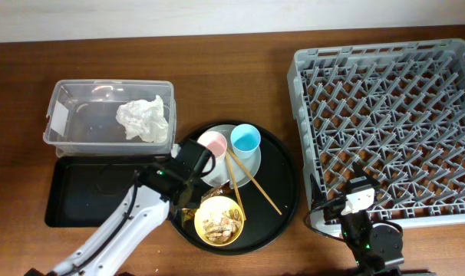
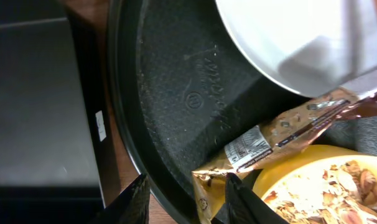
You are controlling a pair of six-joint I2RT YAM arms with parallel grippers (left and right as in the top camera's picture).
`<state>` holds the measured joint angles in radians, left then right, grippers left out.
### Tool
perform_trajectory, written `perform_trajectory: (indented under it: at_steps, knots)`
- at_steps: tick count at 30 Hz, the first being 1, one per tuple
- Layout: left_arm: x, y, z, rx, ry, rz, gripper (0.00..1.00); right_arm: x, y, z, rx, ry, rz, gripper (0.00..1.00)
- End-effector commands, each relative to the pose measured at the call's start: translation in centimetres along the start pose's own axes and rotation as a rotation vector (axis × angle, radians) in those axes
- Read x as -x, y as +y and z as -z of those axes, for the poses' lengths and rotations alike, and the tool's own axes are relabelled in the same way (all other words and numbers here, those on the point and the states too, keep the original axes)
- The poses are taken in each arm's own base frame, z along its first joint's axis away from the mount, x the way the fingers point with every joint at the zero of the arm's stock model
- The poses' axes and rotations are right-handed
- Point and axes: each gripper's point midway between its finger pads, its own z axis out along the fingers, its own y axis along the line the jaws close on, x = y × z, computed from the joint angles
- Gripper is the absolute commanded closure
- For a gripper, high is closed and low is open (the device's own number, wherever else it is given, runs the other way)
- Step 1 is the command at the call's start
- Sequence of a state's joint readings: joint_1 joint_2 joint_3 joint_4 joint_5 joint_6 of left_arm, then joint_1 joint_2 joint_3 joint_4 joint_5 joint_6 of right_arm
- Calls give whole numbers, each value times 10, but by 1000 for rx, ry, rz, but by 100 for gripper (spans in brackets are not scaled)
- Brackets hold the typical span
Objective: Sort waste into correct bins and load items into the dishwasher rack
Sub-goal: 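Reach the left gripper to the snack wrapper and grasp it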
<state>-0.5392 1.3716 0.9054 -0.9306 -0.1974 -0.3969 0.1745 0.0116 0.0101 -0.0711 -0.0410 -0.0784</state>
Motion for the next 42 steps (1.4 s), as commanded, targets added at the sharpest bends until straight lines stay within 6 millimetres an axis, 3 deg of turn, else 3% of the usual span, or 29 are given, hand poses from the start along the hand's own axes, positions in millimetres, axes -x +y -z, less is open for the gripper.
perform_trajectory:
  at_steps: [1,4,9,10,14,17,25,32,36,39,42]
  knots:
    - [-8,-16,-12,-64,81,-8,61,-2,-1,0,-10,3,-9,1]
    - [-16,-19,-25,-49,142,-25,63,-2,-1,0,-10,3,-9,2]
    - [-26,-19,-39,-26,212,-37,97,-2,-1,0,-10,3,-9,1]
    - [-26,-19,-39,-27,211,-41,98,-2,-1,0,-10,3,-9,1]
    - [-21,-21,-27,-52,189,-86,98,-2,-1,0,-10,3,-9,1]
    - [-24,-37,-18,-166,197,-161,96,-2,-1,0,-10,3,-9,1]
    - [-29,-46,-17,-218,216,-168,93,-2,-1,0,-10,3,-9,2]
    - [-36,-77,-5,-418,247,-216,93,-2,-1,0,-10,3,-9,1]
    - [-26,-67,-11,-346,201,-225,82,-2,-1,0,-10,3,-9,1]
    - [-14,-46,-20,-209,145,-232,64,-2,-1,0,-10,3,-9,1]
    - [-15,-46,-19,-207,148,-234,47,-2,-1,0,-10,3,-9,1]
